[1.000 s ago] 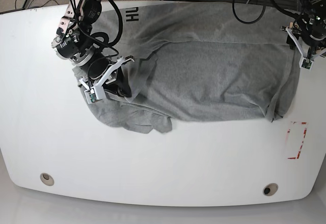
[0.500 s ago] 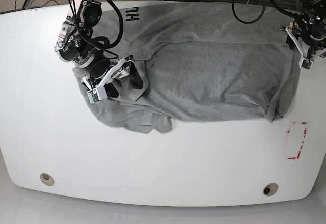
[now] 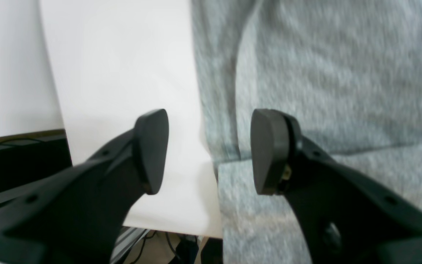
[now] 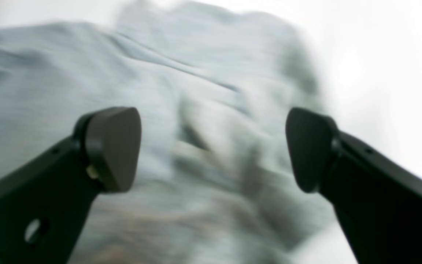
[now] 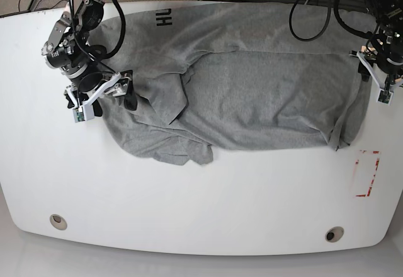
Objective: Fold the T-shirt properly
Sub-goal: 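Drag the grasped shirt corner outward along the table with the right gripper, then move the left gripper down onto the grey shirt's hem corner, then close the left gripper on the hem corner, then pull the hem corner with the left gripper, stretching the shirt taut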
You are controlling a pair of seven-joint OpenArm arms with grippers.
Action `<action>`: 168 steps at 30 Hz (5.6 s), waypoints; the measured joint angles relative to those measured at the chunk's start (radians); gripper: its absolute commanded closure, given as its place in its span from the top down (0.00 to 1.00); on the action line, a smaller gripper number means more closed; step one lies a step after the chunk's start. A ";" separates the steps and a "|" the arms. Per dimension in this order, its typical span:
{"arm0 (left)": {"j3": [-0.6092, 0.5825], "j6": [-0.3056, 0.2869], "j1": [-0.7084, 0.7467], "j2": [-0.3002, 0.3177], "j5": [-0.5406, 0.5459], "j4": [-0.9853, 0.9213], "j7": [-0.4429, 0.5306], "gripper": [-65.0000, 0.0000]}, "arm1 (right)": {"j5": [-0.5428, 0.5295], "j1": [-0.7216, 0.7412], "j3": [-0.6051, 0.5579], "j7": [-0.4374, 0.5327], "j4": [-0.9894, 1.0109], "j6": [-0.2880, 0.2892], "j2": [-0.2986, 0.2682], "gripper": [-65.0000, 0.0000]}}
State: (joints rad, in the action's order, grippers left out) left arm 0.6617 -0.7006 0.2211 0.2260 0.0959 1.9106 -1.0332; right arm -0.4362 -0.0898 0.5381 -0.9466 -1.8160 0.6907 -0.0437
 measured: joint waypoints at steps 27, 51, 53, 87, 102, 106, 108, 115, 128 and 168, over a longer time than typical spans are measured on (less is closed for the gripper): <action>0.000 0.000 -0.230 0.023 -0.006 -0.001 -0.014 0.52 | 0.364 0.425 -0.009 0.222 0.668 0.006 -0.073 0.88; -0.013 0.003 -0.457 0.111 -0.010 -0.456 -0.011 0.53 | 0.370 0.382 -0.008 0.240 0.679 0.005 -0.014 0.03; -0.040 0.004 -0.480 0.114 -0.010 -0.494 -0.012 0.53 | 0.366 0.378 -0.008 0.241 0.679 0.005 -0.014 0.03; -0.334 0.003 -0.625 0.033 -0.006 -0.955 0.302 0.53 | 0.358 0.375 -0.008 0.247 0.678 0.006 -0.014 0.03; -0.329 0.003 -0.628 0.113 -0.006 -0.953 0.316 0.52 | 0.358 0.373 -0.008 0.247 0.678 0.006 -0.014 0.02; -0.329 0.004 -0.628 0.122 -0.007 -0.953 0.317 0.52 | 0.354 0.366 -0.008 0.251 0.678 0.006 -0.014 0.02; -0.329 0.004 -0.628 0.126 -0.008 -0.953 0.317 0.52 | 0.350 0.361 -0.008 0.259 0.678 0.006 -0.014 0.02; -0.343 0.003 -0.628 0.124 -0.010 -0.954 0.317 0.51 | 0.347 0.358 -0.008 0.262 0.678 0.006 -0.014 0.02; -0.407 0.004 -0.634 0.125 -0.008 -1.017 0.345 0.41 | 0.347 0.358 -0.008 0.262 0.676 0.006 -0.014 0.02; -0.264 -0.005 -0.592 0.145 -0.126 -0.842 0.369 0.00 | 0.347 0.359 -0.005 0.255 0.673 0.009 -0.015 0.02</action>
State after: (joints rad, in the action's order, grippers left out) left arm 0.3973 -0.7055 -0.3706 0.3710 -0.0299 1.0691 -0.6647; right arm -0.0891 0.2691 0.5331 -0.6918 -1.1435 0.6998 -0.0589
